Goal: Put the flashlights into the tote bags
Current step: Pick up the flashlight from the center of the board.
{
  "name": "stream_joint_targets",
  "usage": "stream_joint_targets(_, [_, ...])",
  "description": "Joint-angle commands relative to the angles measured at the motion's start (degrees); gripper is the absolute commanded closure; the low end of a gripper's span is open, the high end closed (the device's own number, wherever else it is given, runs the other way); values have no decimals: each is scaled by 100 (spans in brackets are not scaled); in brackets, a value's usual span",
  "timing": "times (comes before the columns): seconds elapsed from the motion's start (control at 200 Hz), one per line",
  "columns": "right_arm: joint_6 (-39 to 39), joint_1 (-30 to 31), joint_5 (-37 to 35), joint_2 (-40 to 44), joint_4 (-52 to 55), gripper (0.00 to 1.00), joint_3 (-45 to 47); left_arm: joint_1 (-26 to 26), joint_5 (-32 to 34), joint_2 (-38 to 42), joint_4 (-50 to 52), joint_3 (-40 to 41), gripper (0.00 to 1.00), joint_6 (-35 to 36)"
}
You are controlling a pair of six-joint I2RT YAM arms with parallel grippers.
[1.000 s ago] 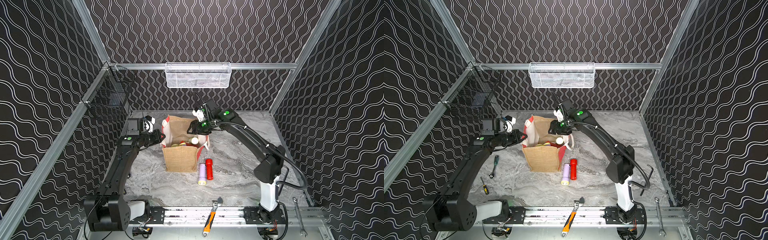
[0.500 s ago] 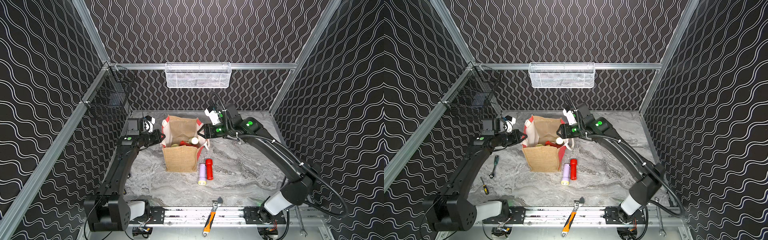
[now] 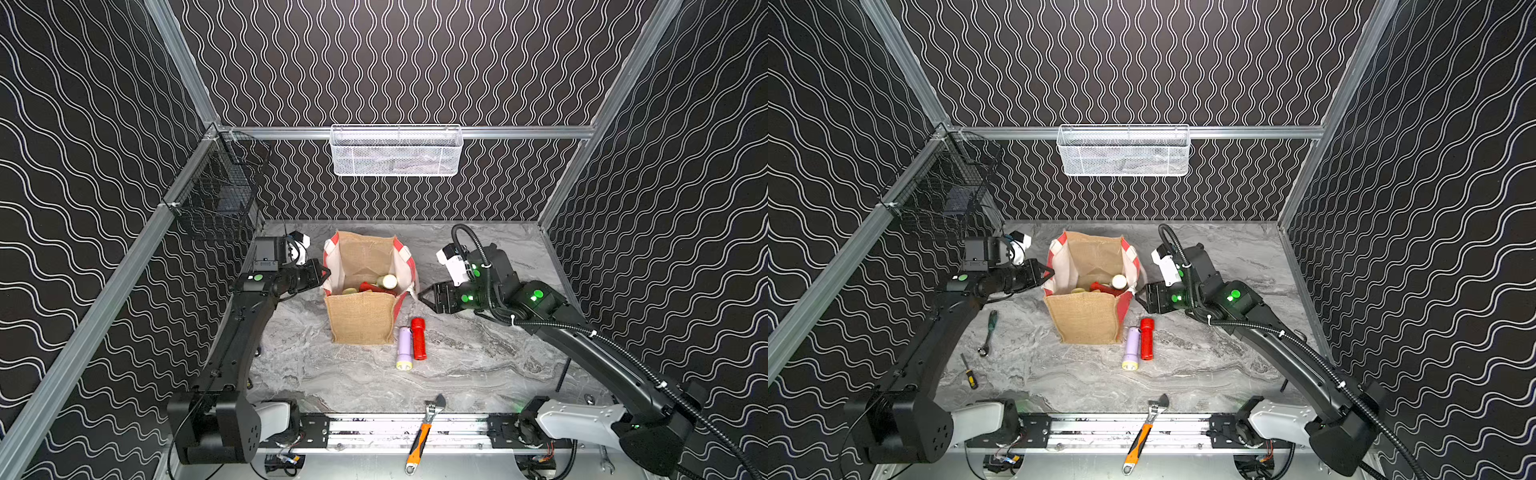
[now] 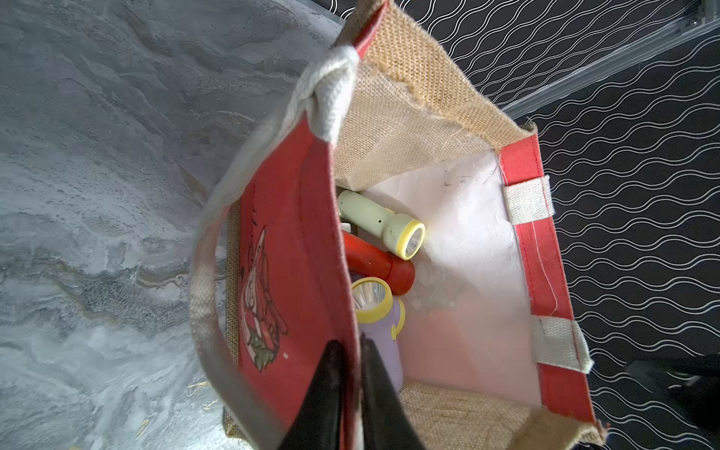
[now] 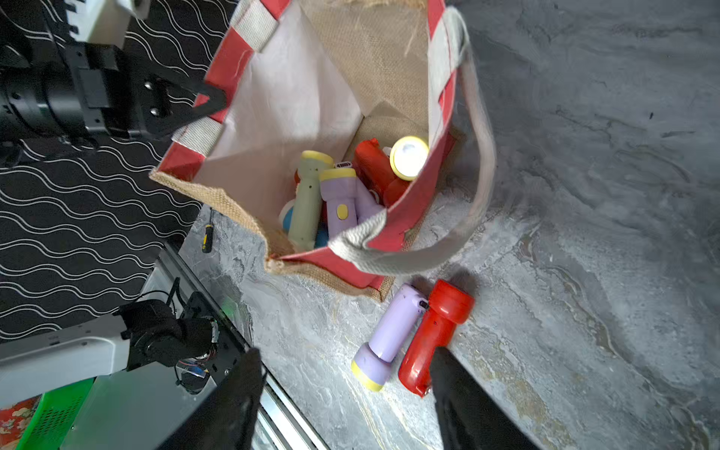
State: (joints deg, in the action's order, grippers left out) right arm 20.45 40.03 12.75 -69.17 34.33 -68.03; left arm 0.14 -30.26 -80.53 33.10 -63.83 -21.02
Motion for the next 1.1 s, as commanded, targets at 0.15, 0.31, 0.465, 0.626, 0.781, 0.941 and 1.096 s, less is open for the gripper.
stream_joint_targets(0.15, [411, -2, 271, 138, -309, 30, 764, 3, -26, 37, -181, -16, 85, -24])
stream_joint_targets(0.31, [557, -12, 323, 246, -633, 31, 1354, 3, 3, -19, -134, -60, 85, -5])
stream_joint_targets(0.465, [729, -22, 509, 94, -800, 31, 1679, -1, 47, -35, -105, -81, 85, 19])
stream_joint_targets(0.626, [763, -25, 873, -229, -962, 33, 1912, 3, 99, -16, -70, -77, 85, 43])
stream_joint_targets(0.781, [767, -26, 887, -326, -906, 33, 2042, 3, 150, -46, -39, -103, 85, 72])
stream_joint_targets(0.941, [875, -22, 772, -351, -876, 33, 2186, 3, 134, -77, -45, -103, 85, 65])
stream_joint_targets(1.096, [1011, -14, 674, -504, -893, 35, 2289, 3, 145, -91, -41, -111, 85, 73])
